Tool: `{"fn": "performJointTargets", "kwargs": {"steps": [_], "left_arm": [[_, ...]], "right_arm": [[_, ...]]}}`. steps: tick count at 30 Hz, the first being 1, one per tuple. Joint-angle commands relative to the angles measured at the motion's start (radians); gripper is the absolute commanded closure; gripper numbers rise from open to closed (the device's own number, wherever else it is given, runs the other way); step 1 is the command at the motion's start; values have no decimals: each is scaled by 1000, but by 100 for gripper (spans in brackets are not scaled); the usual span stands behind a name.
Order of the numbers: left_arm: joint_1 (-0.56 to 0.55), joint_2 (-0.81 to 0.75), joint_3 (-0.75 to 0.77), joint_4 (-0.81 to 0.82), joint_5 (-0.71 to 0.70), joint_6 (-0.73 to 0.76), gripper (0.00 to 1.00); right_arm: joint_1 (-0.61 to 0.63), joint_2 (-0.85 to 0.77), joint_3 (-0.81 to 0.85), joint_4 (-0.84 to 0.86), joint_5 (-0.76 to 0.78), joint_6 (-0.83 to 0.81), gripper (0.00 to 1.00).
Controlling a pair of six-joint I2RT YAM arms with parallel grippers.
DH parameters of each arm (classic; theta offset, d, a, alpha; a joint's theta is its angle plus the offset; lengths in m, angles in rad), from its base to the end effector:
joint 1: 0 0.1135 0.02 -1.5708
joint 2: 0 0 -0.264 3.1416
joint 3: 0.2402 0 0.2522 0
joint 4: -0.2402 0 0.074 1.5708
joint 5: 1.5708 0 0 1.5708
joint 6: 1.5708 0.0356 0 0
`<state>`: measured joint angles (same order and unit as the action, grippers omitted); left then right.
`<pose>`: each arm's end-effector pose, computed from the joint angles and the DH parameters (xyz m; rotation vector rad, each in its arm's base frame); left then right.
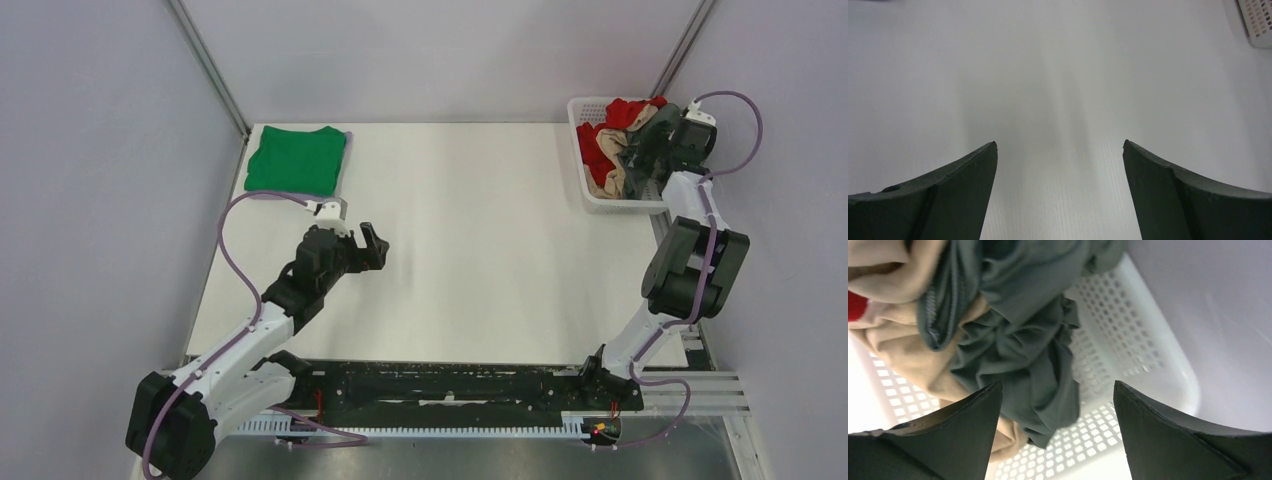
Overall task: Fold and stack the t-shirts
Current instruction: Grab crumpled tshirt from bin with the right arm, then move the tshirt to the center of the board
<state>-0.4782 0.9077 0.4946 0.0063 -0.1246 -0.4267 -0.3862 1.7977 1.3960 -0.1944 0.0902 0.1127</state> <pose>0.1852 -0.0910 0.2349 -0.0306 2.0037 -0.4637 0.3868 -0.1608 0.2687 0.5873 2.0945 -0.2544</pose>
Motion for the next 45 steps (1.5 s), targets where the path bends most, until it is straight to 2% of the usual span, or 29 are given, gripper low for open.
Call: {"fn": "performJointTargets", "kwargs": {"steps": [1,4,7,8,9,10,11,15,20,25,32,35,36,38,45], "left_arm": [[-2,8,42,46,-3,-11,0],[-2,6,41,47,-7,-8,0],[-2,6,42,46,-13,-9,0],[-2,7,43,45,-15,-9,0],[-2,5,43,43,-16,-8,0],[-2,2,42,41,-17,-10,0],[-2,-2,42,41,-18,-10,0],[-2,-17,38,38,-18,-11,0],[-2,-31,35,34,-26,-13,0],[-2,-36,34,28,-31,-15,0],[-2,-35,31,23,-34,-22,0],[-2,-29,31,25,-34,-25,0],[-3,-26,30,29,-33,-29,0],[-2,-21,27,37,-34,-34,0],[-2,-40,28,25,-37,-49,0]], "right_arm": [[14,75,44,125,-129,-1,17],[15,119,58,162,-197,11,20],[15,151,67,181,-178,16,29],[14,158,70,184,-171,16,37],[13,162,71,187,-169,15,49],[13,162,72,187,-166,11,65],[13,156,73,187,-162,4,74],[11,77,86,187,-85,-42,98],[9,-61,110,187,131,-84,100],[4,-154,180,257,348,-104,100],[0,-293,217,470,429,-100,100],[0,-357,164,642,332,-78,100],[1,-395,113,776,278,-54,99],[2,-427,78,877,151,14,100],[52,-378,323,780,-481,428,100]]}}
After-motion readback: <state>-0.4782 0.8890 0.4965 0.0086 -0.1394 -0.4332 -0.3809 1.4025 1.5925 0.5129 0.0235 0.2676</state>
